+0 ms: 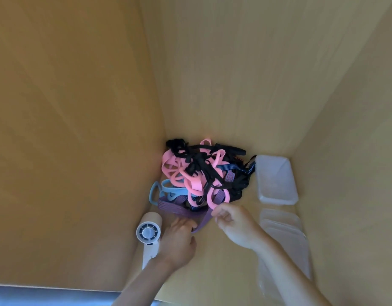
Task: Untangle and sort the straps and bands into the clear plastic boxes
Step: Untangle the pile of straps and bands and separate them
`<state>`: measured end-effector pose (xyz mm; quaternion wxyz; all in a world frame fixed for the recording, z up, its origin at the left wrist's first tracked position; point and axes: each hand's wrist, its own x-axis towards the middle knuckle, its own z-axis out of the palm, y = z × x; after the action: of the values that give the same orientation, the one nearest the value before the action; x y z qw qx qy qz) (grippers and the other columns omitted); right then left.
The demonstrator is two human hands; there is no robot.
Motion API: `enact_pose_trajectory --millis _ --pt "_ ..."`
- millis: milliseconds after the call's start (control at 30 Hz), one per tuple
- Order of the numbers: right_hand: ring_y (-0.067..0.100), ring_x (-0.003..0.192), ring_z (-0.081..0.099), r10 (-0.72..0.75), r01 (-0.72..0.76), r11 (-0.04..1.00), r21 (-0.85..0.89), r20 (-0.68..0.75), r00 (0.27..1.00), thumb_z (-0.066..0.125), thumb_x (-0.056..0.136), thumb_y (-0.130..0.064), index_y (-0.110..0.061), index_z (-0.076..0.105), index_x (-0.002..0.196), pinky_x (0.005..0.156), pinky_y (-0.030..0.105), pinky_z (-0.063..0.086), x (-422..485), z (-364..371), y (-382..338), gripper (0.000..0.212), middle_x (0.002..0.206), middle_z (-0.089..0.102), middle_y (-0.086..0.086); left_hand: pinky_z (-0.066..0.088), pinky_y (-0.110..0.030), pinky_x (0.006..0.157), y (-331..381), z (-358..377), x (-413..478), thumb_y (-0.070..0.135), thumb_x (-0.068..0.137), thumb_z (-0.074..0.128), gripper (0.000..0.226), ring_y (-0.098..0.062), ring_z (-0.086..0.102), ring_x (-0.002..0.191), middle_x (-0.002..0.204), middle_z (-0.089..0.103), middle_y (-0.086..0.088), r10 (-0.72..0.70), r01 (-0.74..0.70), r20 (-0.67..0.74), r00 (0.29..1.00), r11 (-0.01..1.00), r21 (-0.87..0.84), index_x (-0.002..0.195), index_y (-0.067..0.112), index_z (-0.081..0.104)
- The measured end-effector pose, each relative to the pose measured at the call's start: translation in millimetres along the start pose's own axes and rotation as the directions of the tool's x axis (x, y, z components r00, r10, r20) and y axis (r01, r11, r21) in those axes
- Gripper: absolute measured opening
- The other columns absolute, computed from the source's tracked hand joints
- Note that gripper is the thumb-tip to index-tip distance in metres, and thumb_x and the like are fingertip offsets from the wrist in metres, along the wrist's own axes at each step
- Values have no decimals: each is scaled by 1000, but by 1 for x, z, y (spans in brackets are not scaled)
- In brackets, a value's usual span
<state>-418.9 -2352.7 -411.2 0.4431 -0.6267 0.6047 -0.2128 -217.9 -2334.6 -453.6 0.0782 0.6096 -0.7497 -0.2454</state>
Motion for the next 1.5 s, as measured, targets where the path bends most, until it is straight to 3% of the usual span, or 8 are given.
enact_pose_trajectory --millis 233,367,500,667,800,1033,1400,1500 --pt "6 81 59 -11 24 995 -101 125 992 52 88 -14 -36 54 128 78 23 50 3 31 11 45 90 62 -9 40 -24 96 6 10 -4 10 85 50 38 -15 48 121 122 63 8 30 -30 10 999 997 -69 117 23 66" --pt "22 93 59 53 23 934 -357 202 978 50 86 -21 -28 55 100 80 38 50 3 45 24 16 103 49 -10 39 -24 102 6 17 -10 11 86 50 44 -13 45 124 126 62 8 48 -43 47 998 994 -103 125 26 63" --pt "20 91 57 60 5 924 -382 157 986 59 90 -27 -27 45 82 75 34 46 4 42 30 17 100 50 -8 39 -23 102 5 15 -9 12 85 49 42 -12 48 123 124 63 10 92 -89 24 995 991 -104 121 26 65" --pt "20 73 51 47 -11 945 -327 102 994 67 85 -40 -23 37 70 65 37 42 2 25 19 38 83 49 -5 48 -31 86 7 6 -5 8 73 52 35 -15 56 104 106 64 10 114 -151 -240 964 979 -140 101 21 67" --pt "17 73 50 -29 34 963 -267 25 999 69 83 -48 -21 35 69 65 35 42 -5 14 14 46 84 44 -7 46 -31 80 7 -7 8 4 67 53 44 -19 52 104 109 63 8 158 -185 -342 926 982 -47 106 20 65" --pt "17 74 50 -71 70 965 -253 2 997 59 92 -52 -21 38 66 71 37 46 -27 8 7 45 84 44 -7 49 -40 85 2 -15 27 6 62 55 48 -29 61 102 103 67 3 147 -105 -207 967 974 201 105 19 71" --pt "18 67 42 -146 127 947 -296 -42 988 60 95 -36 -15 37 69 62 33 39 -54 -11 -14 40 85 43 -2 56 -41 78 4 -9 40 4 44 76 48 -26 67 82 85 65 6 170 -121 -171 970 957 264 87 25 75" --pt "17 68 44 -180 155 944 -291 -61 982 60 94 -35 -17 38 70 62 30 40 -56 -13 -22 37 86 45 -3 49 -39 85 4 -13 41 3 59 68 42 -28 64 93 94 66 4 113 -83 -176 978 982 171 95 24 75"
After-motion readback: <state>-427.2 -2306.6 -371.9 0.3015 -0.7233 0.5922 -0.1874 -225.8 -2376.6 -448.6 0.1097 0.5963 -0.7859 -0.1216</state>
